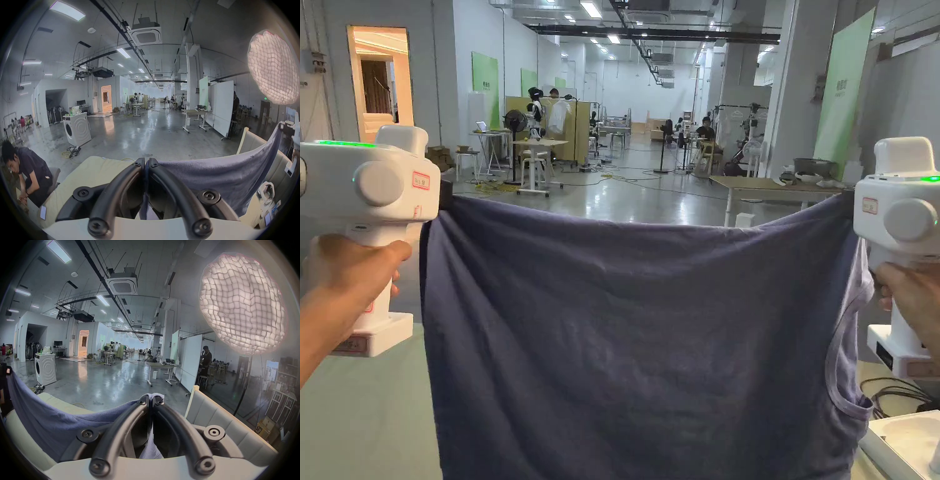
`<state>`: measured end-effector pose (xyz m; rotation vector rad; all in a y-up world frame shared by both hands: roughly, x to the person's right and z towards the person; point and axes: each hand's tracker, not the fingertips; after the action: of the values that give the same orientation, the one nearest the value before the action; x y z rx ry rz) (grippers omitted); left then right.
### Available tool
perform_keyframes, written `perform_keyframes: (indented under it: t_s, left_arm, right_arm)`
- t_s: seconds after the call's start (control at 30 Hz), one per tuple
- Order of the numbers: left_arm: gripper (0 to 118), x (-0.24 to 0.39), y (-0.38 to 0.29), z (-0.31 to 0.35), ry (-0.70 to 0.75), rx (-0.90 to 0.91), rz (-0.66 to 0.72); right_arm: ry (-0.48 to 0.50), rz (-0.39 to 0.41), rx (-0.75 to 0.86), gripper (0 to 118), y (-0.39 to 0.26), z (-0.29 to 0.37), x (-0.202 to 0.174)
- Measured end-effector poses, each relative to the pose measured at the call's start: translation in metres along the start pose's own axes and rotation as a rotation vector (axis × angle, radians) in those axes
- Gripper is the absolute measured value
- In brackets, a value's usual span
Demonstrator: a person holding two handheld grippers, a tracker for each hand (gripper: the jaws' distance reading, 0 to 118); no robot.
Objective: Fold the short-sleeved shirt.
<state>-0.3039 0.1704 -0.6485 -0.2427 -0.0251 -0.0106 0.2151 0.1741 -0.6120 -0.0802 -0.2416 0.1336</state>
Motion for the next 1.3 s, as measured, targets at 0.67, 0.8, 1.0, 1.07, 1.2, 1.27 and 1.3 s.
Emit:
perform_keyframes:
  t_s: [0.67,0.8,1.0,1.07,1.2,1.27,1.3]
  left_arm:
    - [6,-0.007,-0.085,0.040,-0.037,-0.018,0.042]
    - [6,-0.012,-0.126,0.073,-0.035,-0.030,0.027]
    - [6,-0.017,-0.201,0.137,-0.058,-0.054,0.066]
    - [6,-0.016,-0.230,0.160,-0.066,-0.075,0.080]
    - [6,-0.017,-0.284,0.200,-0.071,-0.126,0.110]
    - [6,-0.022,-0.315,0.214,-0.067,-0.162,0.103]
    - [6,-0.022,-0.327,0.219,-0.061,-0.192,0.091]
  right_arm:
    - [0.022,0.067,0.003,2,-0.064,0.071,-0.002]
    - [0.038,0.057,-0.019,2,-0.100,0.113,0.006]
    - [0.047,0.063,-0.083,2,-0.175,0.173,0.022]
    - [0.051,0.051,-0.115,2,-0.199,0.194,0.027]
    - [0.043,0.062,-0.174,2,-0.245,0.242,0.032]
    - [0.044,0.080,-0.199,2,-0.267,0.270,0.032]
    - [0.047,0.099,-0.224,2,-0.277,0.279,0.032]
